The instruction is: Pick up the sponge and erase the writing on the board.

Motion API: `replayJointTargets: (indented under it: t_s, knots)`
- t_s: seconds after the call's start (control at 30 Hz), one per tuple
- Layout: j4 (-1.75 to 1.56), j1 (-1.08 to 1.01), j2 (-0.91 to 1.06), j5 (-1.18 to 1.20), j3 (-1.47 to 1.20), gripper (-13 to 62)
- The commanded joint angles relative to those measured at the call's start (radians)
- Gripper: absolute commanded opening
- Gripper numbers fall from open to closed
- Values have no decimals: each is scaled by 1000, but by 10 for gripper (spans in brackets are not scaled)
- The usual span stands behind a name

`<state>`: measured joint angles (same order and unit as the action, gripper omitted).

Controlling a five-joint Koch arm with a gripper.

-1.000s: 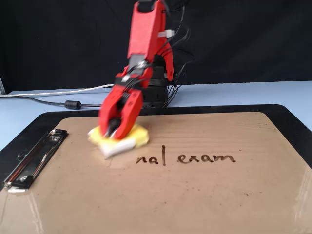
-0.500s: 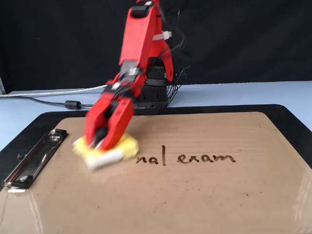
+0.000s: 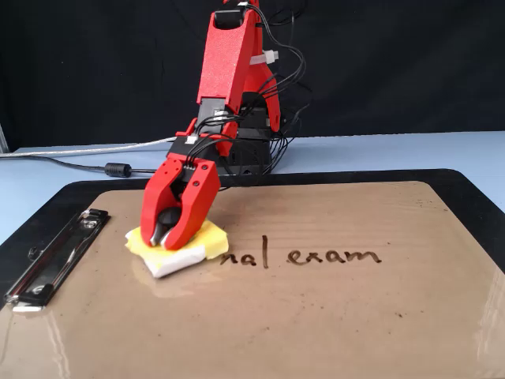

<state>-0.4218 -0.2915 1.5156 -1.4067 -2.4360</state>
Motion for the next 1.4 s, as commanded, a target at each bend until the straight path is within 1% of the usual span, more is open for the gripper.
replayJointTargets:
  t_s: [0.0, 0.03, 0.1, 0.23, 0.27, 0.33, 0.37, 0.43, 0.5, 0.57, 0.7, 0.73, 0.77, 0.9, 0.93, 0.97, 1.03, 1.1, 1.17, 1.2, 1.27, 1.37]
  knots:
    - [0, -6, 172, -15, -83, -78]
    - [2, -6, 227, -18, -143, -78]
    - [0, -5, 183, -20, -87, -78]
    - [-20, -8, -199, -15, 261, -79]
    - [-29, -5, -235, -17, 308, -78]
    - [-44, 0, -225, -20, 255, -78]
    - [-49, 2, -183, -21, 201, -79]
    - [-54, 5, -29, -23, 55, -79]
    - [-54, 9, 35, -32, -2, -79]
    - [-58, 52, -18, -51, 52, -78]
    - [-54, 175, -244, -126, 287, -78]
    - [-52, 179, -249, -138, 291, -78]
    - [-44, 179, -215, -143, 256, -79]
    - [-44, 201, 133, -146, -114, -78]
    - [-44, 212, 187, -147, -144, -78]
    - [-41, 222, 181, -147, -144, -78]
    - [-52, 233, 25, -150, -37, -79]
    - [-57, 233, -170, -147, 161, -78]
    - [-54, 235, -285, -144, 290, -78]
    - [-43, 235, -279, -144, 301, -78]
    - [-48, 235, -176, -144, 183, -78]
    - [-41, 242, 109, -146, -106, -79]
